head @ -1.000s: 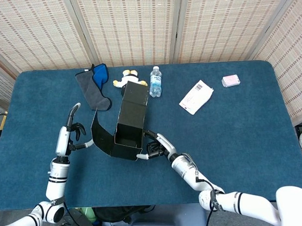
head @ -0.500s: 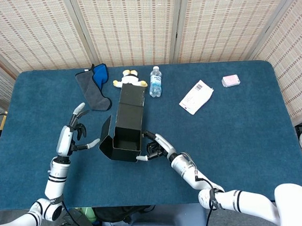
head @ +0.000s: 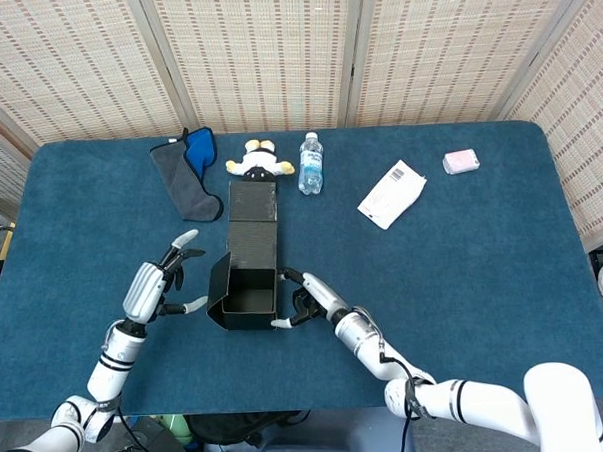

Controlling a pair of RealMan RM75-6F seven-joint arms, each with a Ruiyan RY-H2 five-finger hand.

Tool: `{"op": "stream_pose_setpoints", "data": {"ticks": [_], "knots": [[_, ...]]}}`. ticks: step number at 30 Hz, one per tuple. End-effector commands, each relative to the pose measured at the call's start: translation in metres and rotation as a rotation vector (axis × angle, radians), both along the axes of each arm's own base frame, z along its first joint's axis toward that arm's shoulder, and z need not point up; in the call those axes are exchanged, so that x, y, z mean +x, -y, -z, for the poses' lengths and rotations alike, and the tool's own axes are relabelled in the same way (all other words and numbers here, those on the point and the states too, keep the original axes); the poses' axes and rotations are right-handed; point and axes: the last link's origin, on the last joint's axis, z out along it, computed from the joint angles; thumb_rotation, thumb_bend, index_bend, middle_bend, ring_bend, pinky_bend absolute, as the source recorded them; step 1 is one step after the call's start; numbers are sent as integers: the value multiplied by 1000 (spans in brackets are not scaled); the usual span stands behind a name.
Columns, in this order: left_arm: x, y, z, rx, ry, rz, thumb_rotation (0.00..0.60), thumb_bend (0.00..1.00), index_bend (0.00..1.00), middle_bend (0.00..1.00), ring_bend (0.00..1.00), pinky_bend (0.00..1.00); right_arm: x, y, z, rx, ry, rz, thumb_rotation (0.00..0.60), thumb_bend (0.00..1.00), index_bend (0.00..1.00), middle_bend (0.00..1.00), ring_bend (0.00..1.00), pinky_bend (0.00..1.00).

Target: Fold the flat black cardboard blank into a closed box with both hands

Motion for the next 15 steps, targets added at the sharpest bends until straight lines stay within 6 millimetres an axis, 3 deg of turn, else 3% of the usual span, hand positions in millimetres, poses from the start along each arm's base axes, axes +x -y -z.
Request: {"op": "stream_pose_setpoints", "data": {"ticks": [1,6,11,15], "knots": [[0,1,5,1,0,2,600,95,241,111,713,817,1,-1,7,-34,-31,-17,600,345,358,402,747,1000],[-2,3,10,12,-17,2,600,95,248,158,731,818,1,-4,13,-57,-49,-22,600,344,358,402,747,1000],[-5,7,13,15,-85,39,600,95,359,265,762,821,0,-5,17,-75,-63,-23,600,345,359,402,747,1000],[-7,9,13,21,-127,71,600,95,407,288,779,821,-1,-6,20,-74,-74,-26,600,345,360,403,747,1000]]}}
